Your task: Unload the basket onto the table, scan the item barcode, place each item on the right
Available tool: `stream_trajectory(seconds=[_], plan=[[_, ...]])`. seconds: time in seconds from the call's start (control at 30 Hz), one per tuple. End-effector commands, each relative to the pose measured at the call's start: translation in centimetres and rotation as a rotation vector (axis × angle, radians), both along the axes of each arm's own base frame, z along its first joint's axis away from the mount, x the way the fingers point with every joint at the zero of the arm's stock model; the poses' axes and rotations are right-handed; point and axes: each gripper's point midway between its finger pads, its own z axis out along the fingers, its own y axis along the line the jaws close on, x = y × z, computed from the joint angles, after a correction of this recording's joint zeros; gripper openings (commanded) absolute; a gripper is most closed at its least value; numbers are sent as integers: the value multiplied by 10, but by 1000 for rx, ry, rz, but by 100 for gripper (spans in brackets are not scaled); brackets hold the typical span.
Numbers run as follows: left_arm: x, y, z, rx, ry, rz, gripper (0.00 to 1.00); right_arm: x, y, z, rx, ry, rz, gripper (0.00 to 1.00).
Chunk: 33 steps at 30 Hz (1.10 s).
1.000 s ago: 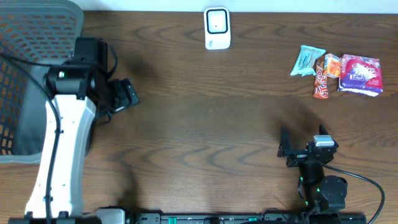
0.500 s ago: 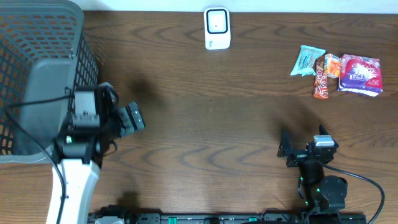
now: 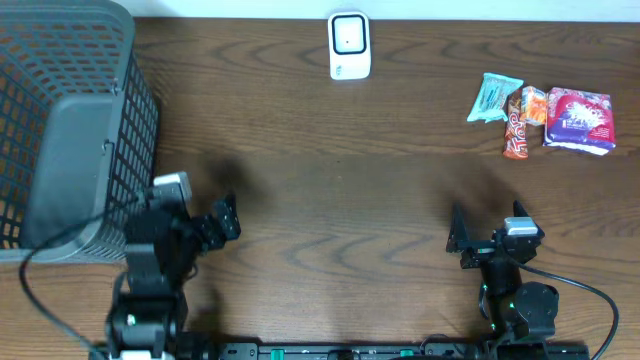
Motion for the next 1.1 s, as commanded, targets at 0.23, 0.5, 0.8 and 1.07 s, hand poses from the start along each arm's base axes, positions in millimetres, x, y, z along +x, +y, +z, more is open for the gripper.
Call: stream_trajectory(seconds=[0.23, 0.5, 0.8, 1.07], plan=[[-11, -1, -14, 46, -272, -31, 98, 0, 0, -1, 11, 1, 0, 99], [-11, -1, -7, 203, -465, -82, 98, 0, 0, -1, 11, 1, 0, 99], [-12, 12, 9, 312, -549, -54, 98, 0, 0, -1, 11, 1, 0, 99], [-15, 12, -14, 372, -464, -96, 98, 0, 0, -1, 11, 0, 0, 99]])
